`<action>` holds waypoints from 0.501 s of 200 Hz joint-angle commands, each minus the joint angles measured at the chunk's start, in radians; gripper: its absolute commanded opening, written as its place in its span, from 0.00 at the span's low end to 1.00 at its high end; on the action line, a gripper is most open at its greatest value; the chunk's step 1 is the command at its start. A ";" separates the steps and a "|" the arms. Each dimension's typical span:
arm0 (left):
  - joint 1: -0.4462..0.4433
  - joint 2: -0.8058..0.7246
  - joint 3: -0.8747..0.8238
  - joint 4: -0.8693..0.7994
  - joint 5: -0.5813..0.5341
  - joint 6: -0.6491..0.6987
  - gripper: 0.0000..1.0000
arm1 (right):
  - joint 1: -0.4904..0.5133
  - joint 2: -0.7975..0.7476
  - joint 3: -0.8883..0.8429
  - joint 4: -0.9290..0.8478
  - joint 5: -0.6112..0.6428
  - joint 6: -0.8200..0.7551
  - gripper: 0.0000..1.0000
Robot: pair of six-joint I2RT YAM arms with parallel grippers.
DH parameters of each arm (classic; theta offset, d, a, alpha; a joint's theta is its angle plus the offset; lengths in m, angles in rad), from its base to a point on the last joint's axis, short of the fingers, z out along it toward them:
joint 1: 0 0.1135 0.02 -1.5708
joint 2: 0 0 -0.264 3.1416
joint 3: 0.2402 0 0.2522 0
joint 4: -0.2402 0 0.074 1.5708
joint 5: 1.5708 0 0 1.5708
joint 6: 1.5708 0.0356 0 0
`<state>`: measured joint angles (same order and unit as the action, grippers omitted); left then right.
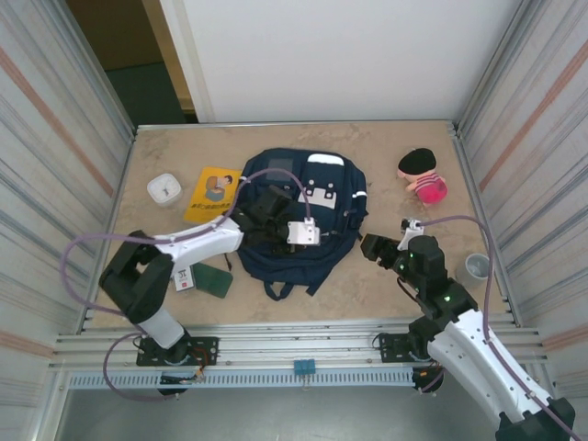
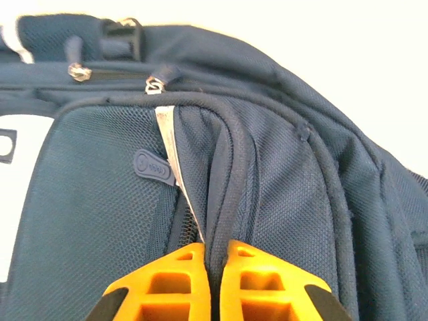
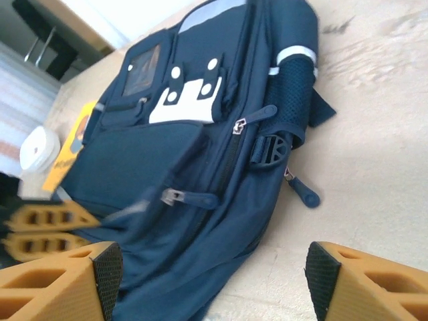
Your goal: Pack the student bag
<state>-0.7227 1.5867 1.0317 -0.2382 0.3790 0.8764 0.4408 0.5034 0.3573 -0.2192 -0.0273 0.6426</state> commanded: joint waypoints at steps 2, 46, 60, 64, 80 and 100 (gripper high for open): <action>0.099 -0.159 0.023 -0.104 0.326 -0.039 0.00 | -0.006 0.037 -0.031 0.128 -0.136 -0.078 0.74; 0.316 -0.272 0.057 -0.178 0.626 -0.058 0.00 | -0.096 0.168 -0.046 0.300 -0.347 -0.092 0.76; 0.352 -0.274 0.091 -0.232 0.669 -0.037 0.00 | -0.128 0.234 -0.035 0.336 -0.432 -0.098 0.76; 0.359 -0.272 0.099 -0.249 0.678 -0.032 0.00 | -0.132 0.254 -0.033 0.348 -0.453 -0.104 0.75; 0.386 -0.273 0.127 -0.281 0.717 -0.027 0.00 | -0.131 0.321 -0.017 0.384 -0.511 -0.138 0.72; 0.411 -0.272 0.141 -0.264 0.760 -0.047 0.00 | -0.113 0.368 -0.009 0.433 -0.546 -0.182 0.70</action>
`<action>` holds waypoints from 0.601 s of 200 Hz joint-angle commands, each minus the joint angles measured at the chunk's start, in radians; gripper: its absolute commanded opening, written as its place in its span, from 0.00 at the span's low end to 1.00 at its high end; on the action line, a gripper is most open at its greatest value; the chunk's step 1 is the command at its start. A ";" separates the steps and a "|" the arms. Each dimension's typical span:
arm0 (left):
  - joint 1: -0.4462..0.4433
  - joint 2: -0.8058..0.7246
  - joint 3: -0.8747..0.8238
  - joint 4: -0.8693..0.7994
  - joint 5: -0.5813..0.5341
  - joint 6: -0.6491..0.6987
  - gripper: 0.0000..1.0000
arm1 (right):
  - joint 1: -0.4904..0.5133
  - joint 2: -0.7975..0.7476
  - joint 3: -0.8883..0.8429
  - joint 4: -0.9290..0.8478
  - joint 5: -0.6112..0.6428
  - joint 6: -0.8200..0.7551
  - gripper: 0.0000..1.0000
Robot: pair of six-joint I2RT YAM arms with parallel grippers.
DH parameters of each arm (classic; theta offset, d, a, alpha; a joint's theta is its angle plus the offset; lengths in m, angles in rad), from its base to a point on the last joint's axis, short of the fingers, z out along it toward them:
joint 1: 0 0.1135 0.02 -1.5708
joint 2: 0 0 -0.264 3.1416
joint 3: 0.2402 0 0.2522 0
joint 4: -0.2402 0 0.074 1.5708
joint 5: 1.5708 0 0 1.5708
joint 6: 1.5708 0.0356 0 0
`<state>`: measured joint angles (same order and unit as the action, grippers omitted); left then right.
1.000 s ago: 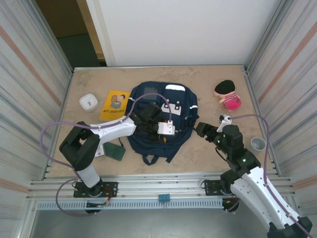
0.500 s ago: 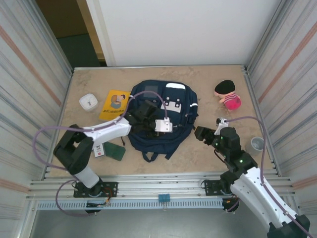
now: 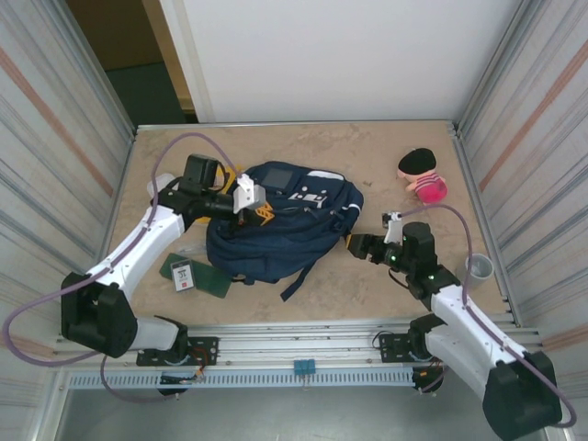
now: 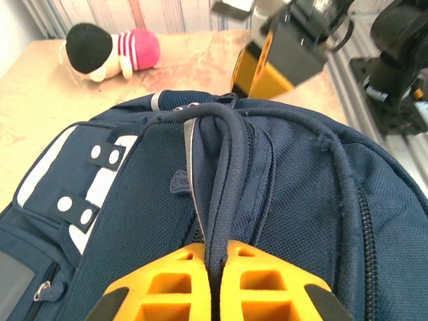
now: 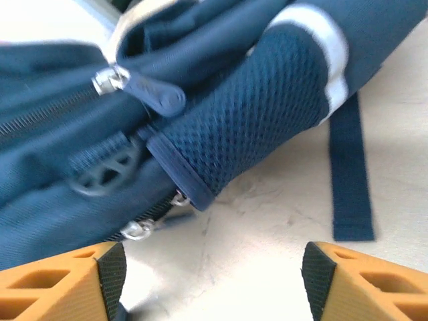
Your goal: Pack the student bag
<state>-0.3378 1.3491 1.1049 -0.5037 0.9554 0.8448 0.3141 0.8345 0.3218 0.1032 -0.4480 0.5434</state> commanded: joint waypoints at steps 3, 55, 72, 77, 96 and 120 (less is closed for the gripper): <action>0.028 -0.034 0.068 0.002 0.184 -0.016 0.00 | 0.017 0.042 0.027 0.116 -0.127 -0.091 0.70; 0.035 -0.014 0.087 0.021 0.209 -0.020 0.00 | 0.036 0.063 0.032 0.158 -0.150 -0.196 0.62; 0.039 -0.010 0.090 0.021 0.228 -0.022 0.00 | 0.036 0.064 0.034 0.167 -0.143 -0.224 0.51; 0.040 -0.010 0.089 0.023 0.234 -0.024 0.00 | 0.034 0.066 0.038 0.167 -0.138 -0.229 0.51; 0.045 -0.009 0.079 0.050 0.257 -0.043 0.00 | 0.021 0.082 0.052 0.168 -0.129 -0.247 0.51; 0.053 -0.017 0.053 0.114 0.264 -0.093 0.00 | 0.011 0.103 0.065 0.167 -0.167 -0.258 0.39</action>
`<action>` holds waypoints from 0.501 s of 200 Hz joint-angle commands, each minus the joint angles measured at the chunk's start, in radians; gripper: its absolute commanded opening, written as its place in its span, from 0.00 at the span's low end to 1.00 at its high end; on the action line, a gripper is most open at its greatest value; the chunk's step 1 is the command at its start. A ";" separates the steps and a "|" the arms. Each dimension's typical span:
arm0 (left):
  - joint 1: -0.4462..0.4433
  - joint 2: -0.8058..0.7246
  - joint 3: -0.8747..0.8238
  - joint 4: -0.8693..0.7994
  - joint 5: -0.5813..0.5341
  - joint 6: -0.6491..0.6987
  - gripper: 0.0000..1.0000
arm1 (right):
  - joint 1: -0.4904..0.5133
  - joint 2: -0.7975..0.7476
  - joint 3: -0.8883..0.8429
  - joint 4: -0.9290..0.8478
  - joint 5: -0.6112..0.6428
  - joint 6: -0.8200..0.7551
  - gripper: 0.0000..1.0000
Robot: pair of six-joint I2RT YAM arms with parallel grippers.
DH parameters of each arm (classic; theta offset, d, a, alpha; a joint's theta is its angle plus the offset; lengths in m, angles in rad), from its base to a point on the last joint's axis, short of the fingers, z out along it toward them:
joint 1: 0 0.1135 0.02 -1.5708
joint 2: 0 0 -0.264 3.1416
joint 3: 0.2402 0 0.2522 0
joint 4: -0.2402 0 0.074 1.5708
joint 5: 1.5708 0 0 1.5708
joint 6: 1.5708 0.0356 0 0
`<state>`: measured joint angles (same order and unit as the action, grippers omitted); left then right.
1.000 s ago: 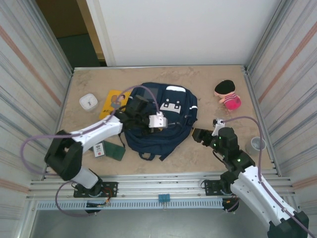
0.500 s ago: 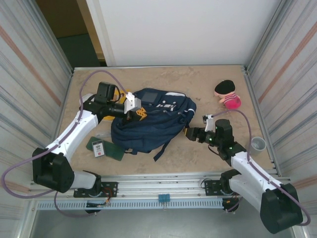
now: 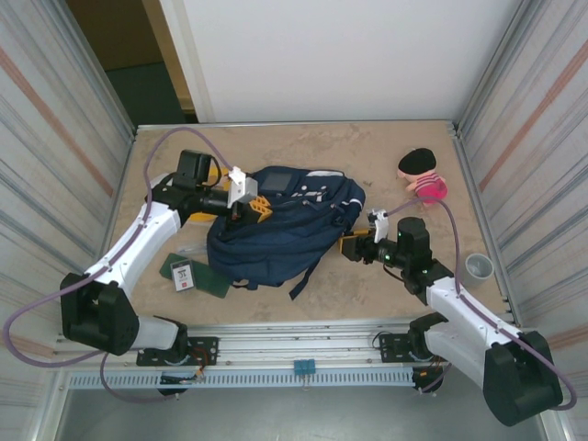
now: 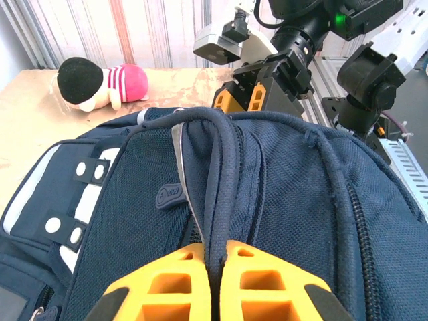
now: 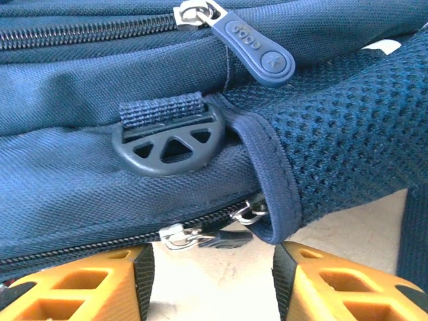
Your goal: Pack the student bag
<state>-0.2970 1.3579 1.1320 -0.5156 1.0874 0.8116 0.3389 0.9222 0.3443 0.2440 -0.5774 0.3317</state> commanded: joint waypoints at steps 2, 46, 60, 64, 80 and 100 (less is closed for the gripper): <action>0.012 -0.029 0.023 0.134 0.128 -0.066 0.00 | -0.015 0.016 0.044 0.025 -0.042 -0.046 0.37; 0.011 -0.058 -0.048 0.297 -0.119 -0.223 0.00 | -0.029 -0.036 0.059 -0.051 -0.082 -0.051 0.00; -0.001 -0.067 -0.070 0.333 -0.198 -0.272 0.00 | -0.026 -0.056 0.069 -0.070 -0.103 -0.045 0.00; -0.007 -0.070 -0.075 0.342 -0.231 -0.285 0.00 | -0.025 -0.060 0.074 -0.078 -0.110 -0.045 0.00; -0.061 -0.089 -0.109 0.383 -0.390 -0.307 0.00 | -0.006 -0.066 0.108 -0.131 -0.132 -0.050 0.00; -0.117 -0.100 -0.147 0.440 -0.520 -0.350 0.00 | 0.028 -0.055 0.164 -0.220 -0.149 -0.072 0.00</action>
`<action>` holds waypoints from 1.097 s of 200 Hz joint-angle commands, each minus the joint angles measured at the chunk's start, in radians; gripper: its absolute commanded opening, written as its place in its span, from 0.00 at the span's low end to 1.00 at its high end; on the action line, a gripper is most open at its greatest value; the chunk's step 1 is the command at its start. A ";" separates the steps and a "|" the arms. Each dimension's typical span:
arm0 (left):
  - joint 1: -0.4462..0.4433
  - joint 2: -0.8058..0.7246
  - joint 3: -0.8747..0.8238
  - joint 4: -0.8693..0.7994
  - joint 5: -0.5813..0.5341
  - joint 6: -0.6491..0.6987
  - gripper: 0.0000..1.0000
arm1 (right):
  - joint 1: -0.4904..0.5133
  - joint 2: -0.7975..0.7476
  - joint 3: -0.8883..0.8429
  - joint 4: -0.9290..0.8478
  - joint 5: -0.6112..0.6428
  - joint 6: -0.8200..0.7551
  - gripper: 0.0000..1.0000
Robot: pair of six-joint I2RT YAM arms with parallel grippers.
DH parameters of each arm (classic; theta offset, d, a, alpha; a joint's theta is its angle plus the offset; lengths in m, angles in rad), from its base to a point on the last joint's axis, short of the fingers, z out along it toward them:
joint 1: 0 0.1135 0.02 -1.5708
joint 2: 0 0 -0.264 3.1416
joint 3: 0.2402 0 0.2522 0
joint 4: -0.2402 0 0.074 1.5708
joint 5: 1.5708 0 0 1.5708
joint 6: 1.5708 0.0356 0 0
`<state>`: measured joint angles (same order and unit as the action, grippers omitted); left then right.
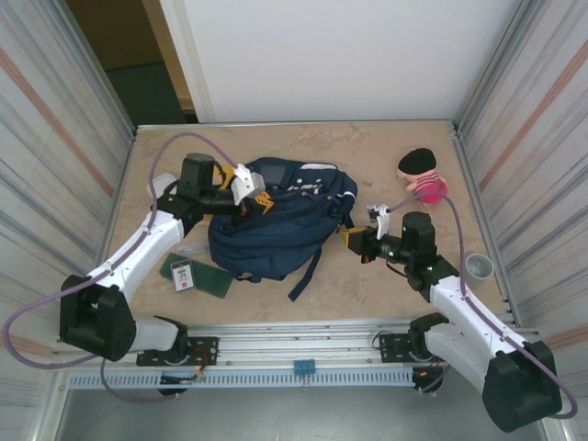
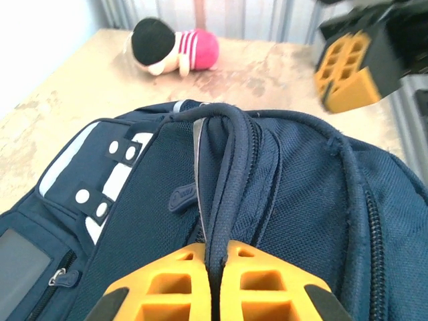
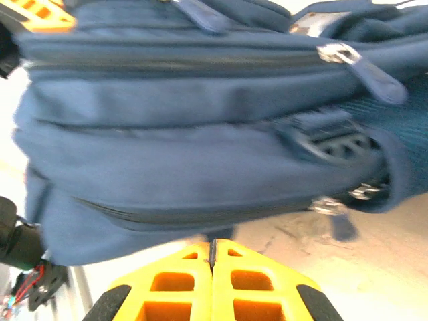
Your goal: Pack the student bag
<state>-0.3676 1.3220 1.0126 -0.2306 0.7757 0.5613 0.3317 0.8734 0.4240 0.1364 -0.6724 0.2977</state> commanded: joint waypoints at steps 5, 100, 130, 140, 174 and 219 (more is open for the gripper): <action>-0.053 -0.063 -0.033 0.168 -0.219 -0.117 0.00 | 0.044 -0.002 0.096 -0.128 -0.056 -0.044 0.00; 0.062 -0.096 0.027 0.083 0.252 -0.048 0.00 | -0.094 0.175 0.039 0.002 -0.009 -0.047 0.60; 0.109 -0.097 0.052 0.056 0.338 -0.040 0.00 | -0.099 0.276 0.063 0.073 -0.133 -0.042 0.63; 0.119 -0.094 0.063 0.039 0.364 -0.034 0.00 | -0.097 0.304 0.078 0.084 -0.167 -0.040 0.65; 0.149 -0.087 0.076 0.031 0.437 -0.037 0.00 | -0.097 0.373 0.115 0.112 -0.225 -0.031 0.70; 0.169 -0.083 0.077 0.036 0.524 -0.046 0.00 | -0.101 0.426 0.153 0.164 -0.274 -0.023 0.74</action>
<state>-0.2111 1.2808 1.0290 -0.2428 1.1347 0.5117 0.2398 1.2709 0.5293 0.2390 -0.8742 0.2584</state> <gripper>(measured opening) 0.073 0.736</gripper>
